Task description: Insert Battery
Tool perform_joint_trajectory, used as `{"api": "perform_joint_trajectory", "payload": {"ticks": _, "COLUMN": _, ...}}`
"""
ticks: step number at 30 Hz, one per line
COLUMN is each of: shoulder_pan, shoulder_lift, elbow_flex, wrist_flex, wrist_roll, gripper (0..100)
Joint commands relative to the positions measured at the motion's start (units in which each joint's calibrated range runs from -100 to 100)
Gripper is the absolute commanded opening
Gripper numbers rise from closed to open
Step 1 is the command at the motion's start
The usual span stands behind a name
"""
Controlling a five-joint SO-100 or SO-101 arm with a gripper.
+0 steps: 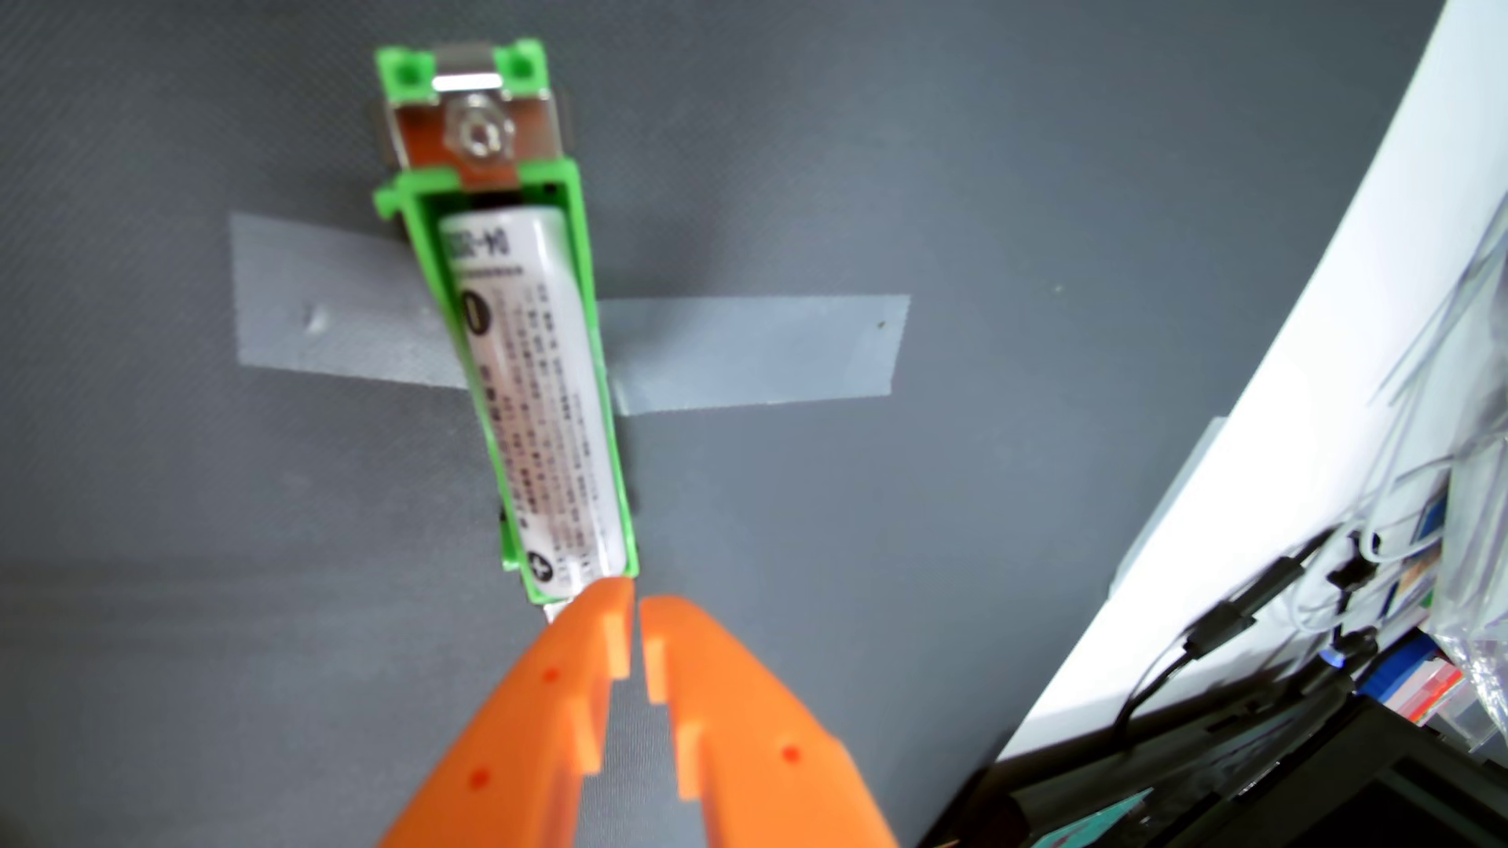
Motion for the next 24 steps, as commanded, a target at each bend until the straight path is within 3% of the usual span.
{"api": "perform_joint_trajectory", "payload": {"ticks": 1, "shoulder_pan": 0.2, "shoulder_lift": -0.1, "elbow_flex": -0.4, "wrist_flex": -0.7, "wrist_roll": 0.1, "gripper": 2}}
{"api": "perform_joint_trajectory", "payload": {"ticks": 24, "shoulder_pan": -0.2, "shoulder_lift": 3.0, "elbow_flex": -0.6, "wrist_flex": -0.7, "wrist_roll": 0.1, "gripper": 2}}
